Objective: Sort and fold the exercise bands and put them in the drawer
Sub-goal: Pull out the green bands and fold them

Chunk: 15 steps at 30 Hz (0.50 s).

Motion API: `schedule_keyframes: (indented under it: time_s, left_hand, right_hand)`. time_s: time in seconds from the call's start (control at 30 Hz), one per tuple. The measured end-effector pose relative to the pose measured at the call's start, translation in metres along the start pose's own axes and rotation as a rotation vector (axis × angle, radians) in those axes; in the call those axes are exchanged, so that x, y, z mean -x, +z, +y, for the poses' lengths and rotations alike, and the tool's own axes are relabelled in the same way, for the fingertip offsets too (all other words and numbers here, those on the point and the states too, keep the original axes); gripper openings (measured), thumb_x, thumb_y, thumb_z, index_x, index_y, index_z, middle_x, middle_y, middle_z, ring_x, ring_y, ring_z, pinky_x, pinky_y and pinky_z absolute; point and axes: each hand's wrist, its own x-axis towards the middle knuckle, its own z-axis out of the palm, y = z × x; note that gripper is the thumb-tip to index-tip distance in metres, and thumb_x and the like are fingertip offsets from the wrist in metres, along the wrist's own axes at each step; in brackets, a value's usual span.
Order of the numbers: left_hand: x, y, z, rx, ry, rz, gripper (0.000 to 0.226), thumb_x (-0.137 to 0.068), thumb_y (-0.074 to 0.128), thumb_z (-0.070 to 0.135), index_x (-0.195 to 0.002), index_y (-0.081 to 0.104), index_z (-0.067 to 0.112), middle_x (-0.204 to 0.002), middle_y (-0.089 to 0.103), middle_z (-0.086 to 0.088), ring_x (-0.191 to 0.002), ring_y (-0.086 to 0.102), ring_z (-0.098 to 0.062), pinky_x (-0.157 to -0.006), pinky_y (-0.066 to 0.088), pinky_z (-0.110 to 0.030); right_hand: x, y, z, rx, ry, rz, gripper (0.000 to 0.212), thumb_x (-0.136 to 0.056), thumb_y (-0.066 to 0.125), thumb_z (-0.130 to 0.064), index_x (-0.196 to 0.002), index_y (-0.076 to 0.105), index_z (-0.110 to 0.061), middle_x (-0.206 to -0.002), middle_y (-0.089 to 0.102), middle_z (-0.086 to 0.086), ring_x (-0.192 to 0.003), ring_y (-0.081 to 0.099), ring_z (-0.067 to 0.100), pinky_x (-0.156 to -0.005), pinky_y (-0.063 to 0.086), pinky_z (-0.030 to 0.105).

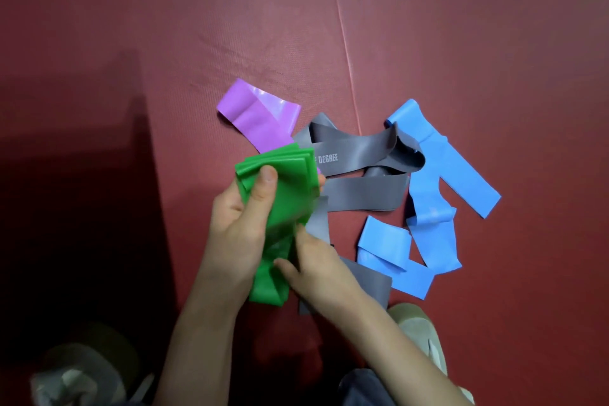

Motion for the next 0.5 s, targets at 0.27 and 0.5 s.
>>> schedule_keyframes:
  time_s: [0.27, 0.5]
  left_hand:
    - [0.006, 0.029, 0.019, -0.022, -0.008, -0.166, 0.026, -0.076, 0.046, 0.027, -0.079, 0.068, 0.014, -0.068, 0.073, 0.004, -0.066, 0.069, -0.007, -0.064, 0.055, -0.019]
    - [0.040, 0.059, 0.053, -0.038, 0.107, -0.240, 0.005, -0.077, 0.060, 0.023, -0.080, 0.064, 0.022, -0.063, 0.068, 0.015, -0.060, 0.060, 0.005, -0.055, 0.046, -0.008]
  right_hand:
    - [0.037, -0.063, -0.017, -0.557, -0.207, 0.728, 0.022, -0.074, 0.040, -0.011, -0.077, 0.046, -0.032, -0.076, 0.051, -0.005, -0.075, 0.051, 0.013, -0.070, 0.043, 0.027]
    - [0.076, -0.112, -0.067, -0.611, -0.539, 0.884, 0.024, -0.086, 0.045, -0.018, -0.099, 0.064, -0.027, -0.096, 0.061, -0.025, -0.095, 0.056, -0.009, -0.085, 0.040, 0.008]
